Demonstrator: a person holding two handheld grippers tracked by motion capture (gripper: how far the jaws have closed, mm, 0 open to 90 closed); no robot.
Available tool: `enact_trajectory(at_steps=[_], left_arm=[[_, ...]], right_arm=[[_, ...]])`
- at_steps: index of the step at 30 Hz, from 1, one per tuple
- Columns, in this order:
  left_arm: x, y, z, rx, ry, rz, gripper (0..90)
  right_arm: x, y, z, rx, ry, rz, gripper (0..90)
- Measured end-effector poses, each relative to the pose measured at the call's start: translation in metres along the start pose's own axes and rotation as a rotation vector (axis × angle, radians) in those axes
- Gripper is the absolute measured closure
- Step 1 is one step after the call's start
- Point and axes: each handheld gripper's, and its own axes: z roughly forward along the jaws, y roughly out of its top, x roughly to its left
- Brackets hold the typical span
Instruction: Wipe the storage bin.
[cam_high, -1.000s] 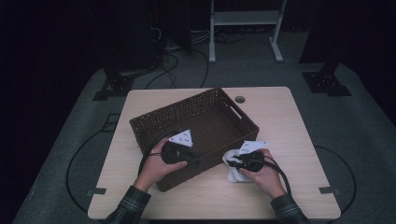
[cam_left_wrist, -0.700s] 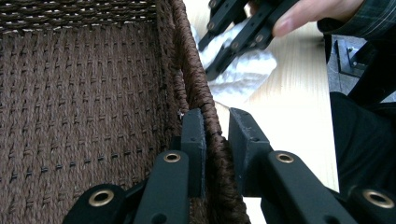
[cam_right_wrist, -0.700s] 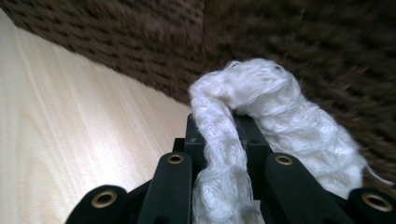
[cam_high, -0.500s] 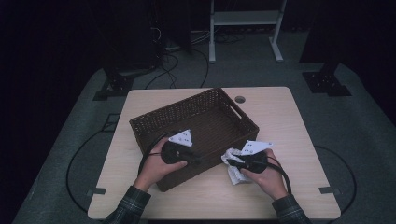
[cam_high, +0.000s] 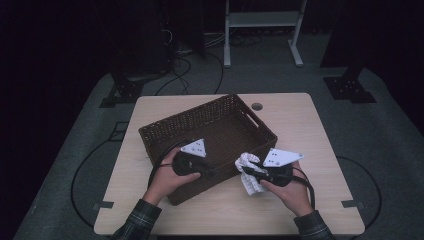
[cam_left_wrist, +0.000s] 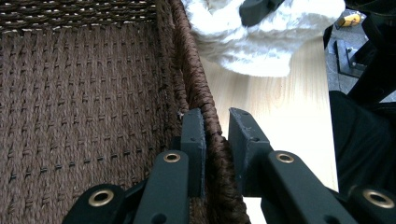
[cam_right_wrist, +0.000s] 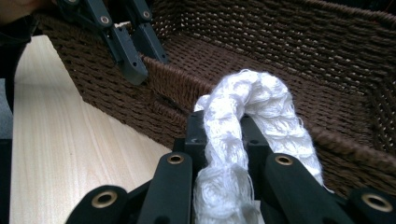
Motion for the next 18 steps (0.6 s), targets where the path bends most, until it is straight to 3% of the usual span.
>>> enact_trajectory(at_steps=[7,18], left_arm=[[0.0,0.0,0.0,0.001,0.002,0.002,75.8],[0.0,0.0,0.0,0.001,0.002,-0.001,75.8]], right_arm=[[-0.001,-0.013,0.024,0.071,0.019,0.008,77.5],[0.001,-0.028,0.048,0.17,0.041,0.011,77.6]])
